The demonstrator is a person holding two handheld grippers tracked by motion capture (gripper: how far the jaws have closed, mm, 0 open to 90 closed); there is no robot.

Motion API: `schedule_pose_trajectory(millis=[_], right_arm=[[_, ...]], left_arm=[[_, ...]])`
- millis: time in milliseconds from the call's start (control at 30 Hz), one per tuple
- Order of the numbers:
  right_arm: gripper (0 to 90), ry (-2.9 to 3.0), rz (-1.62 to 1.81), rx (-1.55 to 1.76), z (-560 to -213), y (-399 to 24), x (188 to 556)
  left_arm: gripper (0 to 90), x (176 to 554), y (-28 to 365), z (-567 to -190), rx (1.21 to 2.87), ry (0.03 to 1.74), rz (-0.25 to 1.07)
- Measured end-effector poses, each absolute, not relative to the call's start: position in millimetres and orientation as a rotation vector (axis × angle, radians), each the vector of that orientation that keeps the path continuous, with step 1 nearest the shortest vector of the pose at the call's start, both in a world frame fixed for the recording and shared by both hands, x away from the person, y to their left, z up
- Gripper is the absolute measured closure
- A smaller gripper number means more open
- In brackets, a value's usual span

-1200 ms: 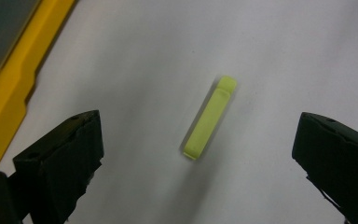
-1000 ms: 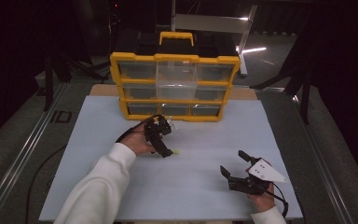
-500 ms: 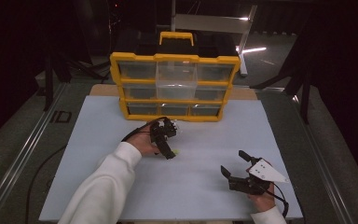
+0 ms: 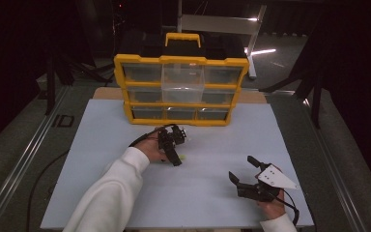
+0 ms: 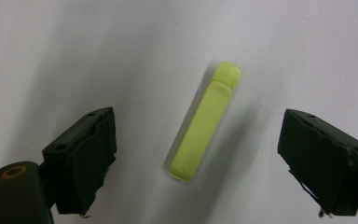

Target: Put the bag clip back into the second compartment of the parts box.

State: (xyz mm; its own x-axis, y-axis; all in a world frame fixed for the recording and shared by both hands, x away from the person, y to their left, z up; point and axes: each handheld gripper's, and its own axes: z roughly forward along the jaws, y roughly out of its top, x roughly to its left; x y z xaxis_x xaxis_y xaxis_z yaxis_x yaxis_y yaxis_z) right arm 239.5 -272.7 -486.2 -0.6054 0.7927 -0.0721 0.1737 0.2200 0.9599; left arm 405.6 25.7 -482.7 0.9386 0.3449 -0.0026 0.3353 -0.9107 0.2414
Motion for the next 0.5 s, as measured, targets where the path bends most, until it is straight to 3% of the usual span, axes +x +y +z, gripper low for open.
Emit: schedule_pose_trajectory(millis=[300,500], right_arm=[[12.7,1.931,1.405,0.885,-486.7,-271.7,239.5],[12.8,1.931,1.407,0.886,-486.6,-271.6,239.2]], left_arm=[[22.1,402.7,20.5,-487.4,2.904,0.464,0.099],[38.7,402.1,17.5,-487.2,2.926,0.441,0.089]])
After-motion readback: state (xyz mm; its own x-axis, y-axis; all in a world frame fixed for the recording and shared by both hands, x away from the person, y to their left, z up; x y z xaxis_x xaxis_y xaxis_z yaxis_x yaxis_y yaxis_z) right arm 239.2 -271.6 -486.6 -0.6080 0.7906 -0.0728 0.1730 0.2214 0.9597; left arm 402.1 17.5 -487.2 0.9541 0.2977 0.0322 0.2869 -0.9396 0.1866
